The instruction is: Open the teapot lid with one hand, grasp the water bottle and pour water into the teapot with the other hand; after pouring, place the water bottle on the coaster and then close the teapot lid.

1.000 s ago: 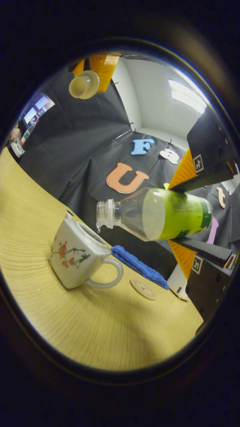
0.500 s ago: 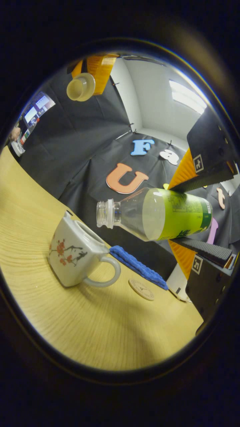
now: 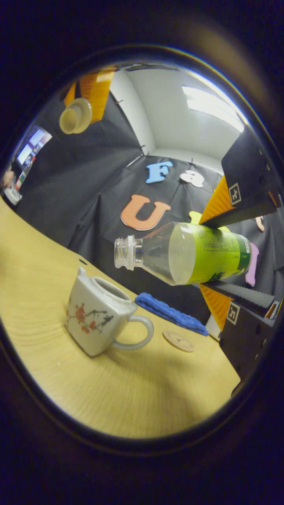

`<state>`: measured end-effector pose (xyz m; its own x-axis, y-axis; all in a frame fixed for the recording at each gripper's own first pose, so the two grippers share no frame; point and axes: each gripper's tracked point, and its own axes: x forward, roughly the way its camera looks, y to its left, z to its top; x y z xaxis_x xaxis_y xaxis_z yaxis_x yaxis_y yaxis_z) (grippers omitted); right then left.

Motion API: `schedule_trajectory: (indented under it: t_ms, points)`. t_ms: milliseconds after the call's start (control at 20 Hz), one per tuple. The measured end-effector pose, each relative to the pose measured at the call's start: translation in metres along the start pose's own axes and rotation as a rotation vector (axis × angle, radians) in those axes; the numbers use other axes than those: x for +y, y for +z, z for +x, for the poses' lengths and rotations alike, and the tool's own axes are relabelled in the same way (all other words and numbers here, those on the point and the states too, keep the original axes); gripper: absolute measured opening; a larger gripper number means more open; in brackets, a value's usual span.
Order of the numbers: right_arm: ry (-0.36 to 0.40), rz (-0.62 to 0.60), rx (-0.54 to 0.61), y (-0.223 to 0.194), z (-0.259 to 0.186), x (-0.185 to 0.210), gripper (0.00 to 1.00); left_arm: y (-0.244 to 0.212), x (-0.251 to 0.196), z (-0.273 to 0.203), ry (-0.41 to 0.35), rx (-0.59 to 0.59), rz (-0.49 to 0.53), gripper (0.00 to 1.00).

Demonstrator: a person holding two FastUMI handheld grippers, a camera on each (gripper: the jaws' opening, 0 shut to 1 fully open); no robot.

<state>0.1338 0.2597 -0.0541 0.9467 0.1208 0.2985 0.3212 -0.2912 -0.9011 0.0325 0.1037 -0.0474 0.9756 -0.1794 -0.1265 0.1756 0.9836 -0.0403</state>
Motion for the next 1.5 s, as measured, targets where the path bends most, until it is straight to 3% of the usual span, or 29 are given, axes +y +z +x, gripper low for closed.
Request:
schedule_trajectory:
  t_ms: [500, 550, 600, 700, 1050, 1200, 1250, 1500]
  points:
    - [0.086, 0.769, 0.057, -0.037, 0.016, 0.008, 0.74, -0.003, 0.014, 0.005, 0.027, -0.006, -0.037, 0.04]
    - [0.098, 0.861, 0.054, -0.039, 0.018, 0.006, 0.77, -0.003, 0.015, 0.004, 0.03, -0.004, -0.045, 0.02]
    - [0.104, 0.952, 0.052, -0.041, 0.024, 0.001, 0.73, -0.003, 0.014, 0.005, 0.029, -0.002, -0.052, 0.02]
    - [0.128, 1.126, 0.058, -0.045, 0.032, -0.005, 0.77, -0.007, 0.014, 0.008, 0.025, 0.005, -0.056, 0.04]
    - [0.297, 1.638, 0.119, -0.053, 0.072, 0.027, 0.74, -0.008, 0.009, 0.013, 0.029, 0.006, -0.041, 0.04]
    - [0.345, 1.829, 0.184, -0.054, 0.086, 0.055, 0.77, -0.011, 0.009, 0.019, 0.032, 0.011, -0.052, 0.04]
    - [0.379, 1.881, 0.212, -0.052, 0.091, 0.066, 0.74, -0.013, 0.008, 0.021, 0.031, 0.016, -0.053, 0.04]
    - [0.41, 1.936, 0.308, -0.056, 0.113, 0.101, 0.75, -0.017, -0.01, 0.027, 0.0, 0.024, -0.046, 0.04]
